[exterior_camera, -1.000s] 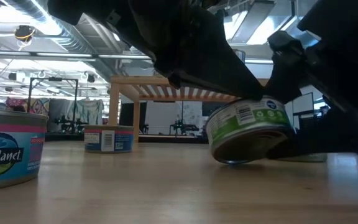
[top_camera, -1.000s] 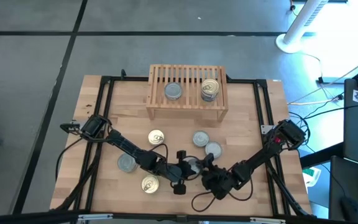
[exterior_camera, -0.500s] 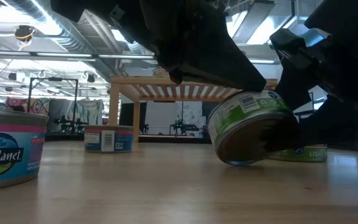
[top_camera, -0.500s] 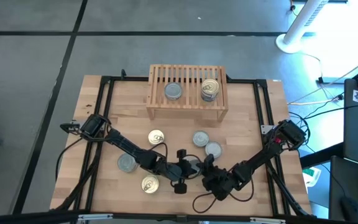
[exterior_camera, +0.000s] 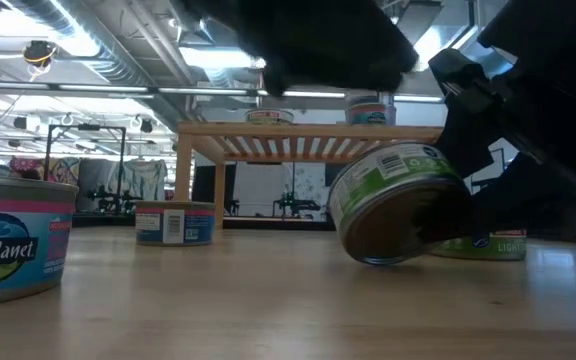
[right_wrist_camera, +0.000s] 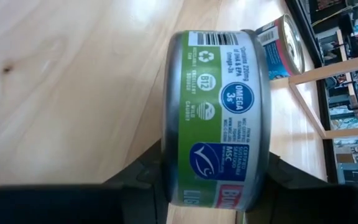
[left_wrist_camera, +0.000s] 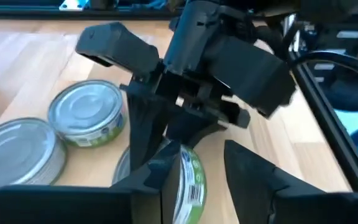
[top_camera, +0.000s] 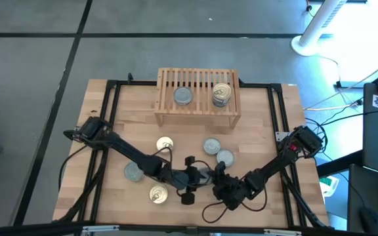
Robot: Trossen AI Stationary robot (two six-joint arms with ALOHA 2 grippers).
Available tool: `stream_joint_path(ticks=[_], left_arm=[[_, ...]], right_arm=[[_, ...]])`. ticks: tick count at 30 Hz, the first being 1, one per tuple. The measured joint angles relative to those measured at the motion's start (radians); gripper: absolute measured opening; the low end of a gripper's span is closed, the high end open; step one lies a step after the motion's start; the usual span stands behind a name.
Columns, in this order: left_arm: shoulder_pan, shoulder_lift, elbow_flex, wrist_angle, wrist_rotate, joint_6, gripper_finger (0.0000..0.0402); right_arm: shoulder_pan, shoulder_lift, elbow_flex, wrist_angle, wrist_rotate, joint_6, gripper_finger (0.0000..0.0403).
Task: Stack canned seafood by type on shelf
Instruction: Stack the green white tuna can on top of the green white tuna can on the shelf
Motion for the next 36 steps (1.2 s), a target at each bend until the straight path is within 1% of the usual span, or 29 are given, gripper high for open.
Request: stream_joint_path(ticks=[3,7,11,15,18,22,26,32,36], left_arm=[[-0.004,-0.047,0.000,-0.110,0.000,-0.021,0.0123],[-0.013,-0.131,0.000,-0.266,-0.003,-0.090,0.0118],[-0.028,-0.205,0.000,-0.421,-0.004,-0.162,0.0110],[-0.046,-0.278,0.000,-0.531,-0.008,-0.222,0.0098],[-0.061,-0.312,0.000,-0.580,-0.012,-0.245,0.0086],[-0.091,-0.342,0.000,-0.621,-0.039,-0.239,0.0072],[-0.125,-0.346,0.000,-0.681,-0.068,-0.245,0.0060],[-0.179,-0.346,-0.007,-0.765,-0.073,-0.322,0.0044],[-0.221,-0.346,-0.007,-0.820,-0.099,-0.380,0.0034]], right_arm=[[0.000,-0.007,0.000,-0.004,-0.003,0.000,0.0139],[0.000,-0.008,0.020,-0.022,-0.004,-0.004,0.0138],[0.000,-0.008,0.054,-0.018,-0.003,-0.053,0.0138],[0.000,-0.008,0.093,-0.017,0.003,-0.106,0.0138],[-0.007,-0.009,0.122,-0.017,0.004,-0.151,0.0138],[-0.025,-0.010,0.164,-0.022,0.009,-0.188,0.0138],[-0.058,-0.010,0.201,-0.041,0.013,-0.234,0.0138],[-0.109,-0.010,0.272,-0.082,0.060,-0.344,0.0138],[-0.141,-0.010,0.319,-0.096,0.123,-0.439,0.0138]])
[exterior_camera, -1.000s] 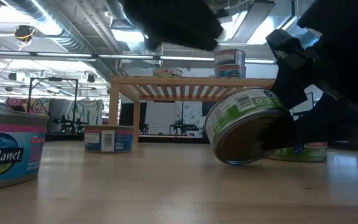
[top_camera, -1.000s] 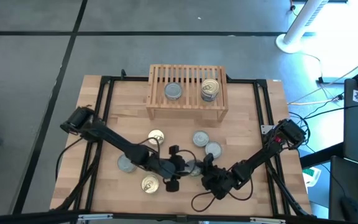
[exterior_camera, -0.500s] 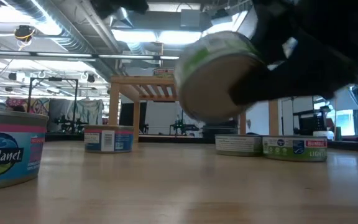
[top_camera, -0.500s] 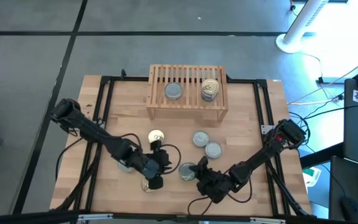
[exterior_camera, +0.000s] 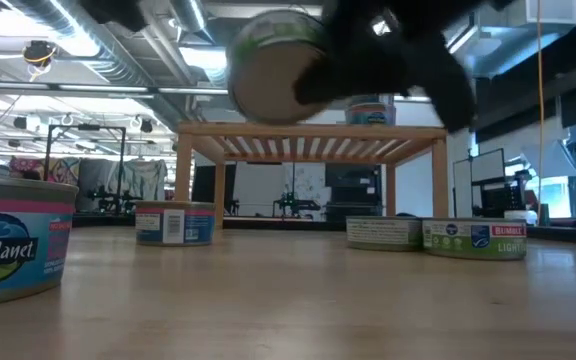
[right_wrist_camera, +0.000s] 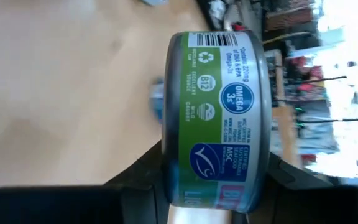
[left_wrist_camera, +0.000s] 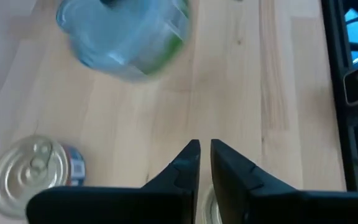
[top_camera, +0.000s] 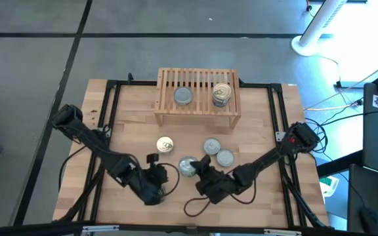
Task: Stack canned seafood by type on shelf
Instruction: Stack the green white tuna can on top of the green white tuna can on the shelf
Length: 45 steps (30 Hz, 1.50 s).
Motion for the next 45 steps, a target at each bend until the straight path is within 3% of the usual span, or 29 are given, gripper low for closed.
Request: stream_joint_path(ticks=[9,20,27,45], left_arm=[[-0.085,0.000,0.000,-0.051,-0.050,-0.100,0.0016],[-0.141,0.000,0.000,-0.048,-0.067,-0.118,0.0003],[-0.156,0.000,0.000,-0.048,-0.067,-0.123,0.0003],[-0.158,0.000,0.000,-0.050,-0.071,-0.116,0.0003]], right_arm=[[-0.104,-0.002,0.078,0.000,0.112,-0.205,0.0138],[-0.250,-0.002,0.199,0.006,0.122,-0.371,0.0138],[-0.373,-0.002,0.239,0.010,0.183,-0.454,0.0138],[-0.577,-0.002,0.244,0.001,0.041,-0.456,0.0138]])
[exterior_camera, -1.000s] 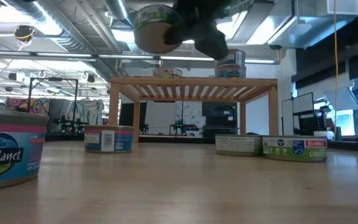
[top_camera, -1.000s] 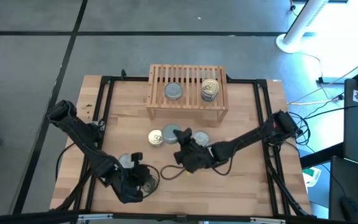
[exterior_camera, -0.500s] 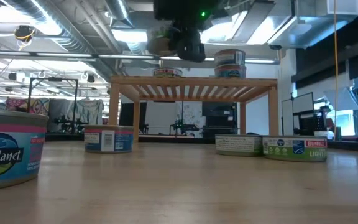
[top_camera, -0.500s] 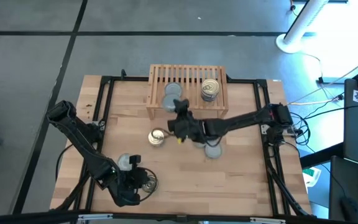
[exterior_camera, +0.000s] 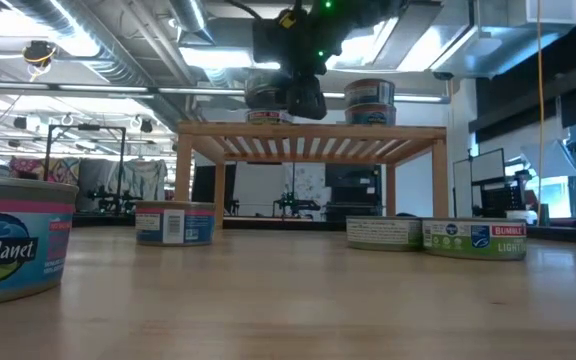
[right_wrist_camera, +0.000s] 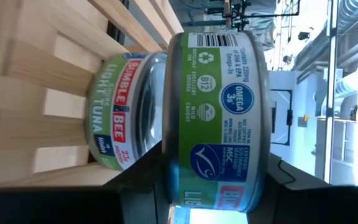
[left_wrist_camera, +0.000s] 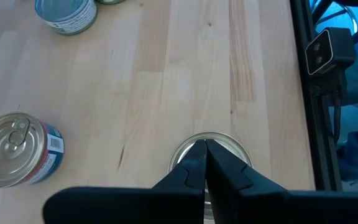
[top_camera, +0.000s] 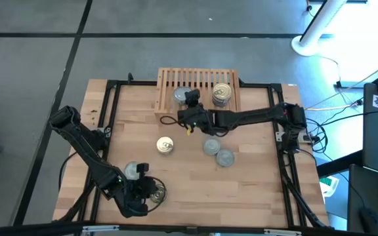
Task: Stack canned seafood by type on shelf
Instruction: Stack the green white tuna can on top of the green white tuna can on the shelf
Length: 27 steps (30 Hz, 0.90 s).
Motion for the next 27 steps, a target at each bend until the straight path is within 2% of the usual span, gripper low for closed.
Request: stream_joint_path(ticks=[10,19,27], left_arm=[[0.000,0.000,0.000,0.000,-0.018,0.029,0.0003],[0.000,0.000,0.000,0.000,-0.021,0.029,0.0004],[0.000,0.000,0.000,0.000,-0.022,0.029,0.0004]], right_arm=[[-0.028,0.000,0.000,-0.013,-0.036,-0.001,0.0139],[-0.027,0.000,0.000,-0.023,-0.035,-0.021,0.0163],[-0.027,0.000,0.000,-0.023,-0.035,-0.021,0.0167]])
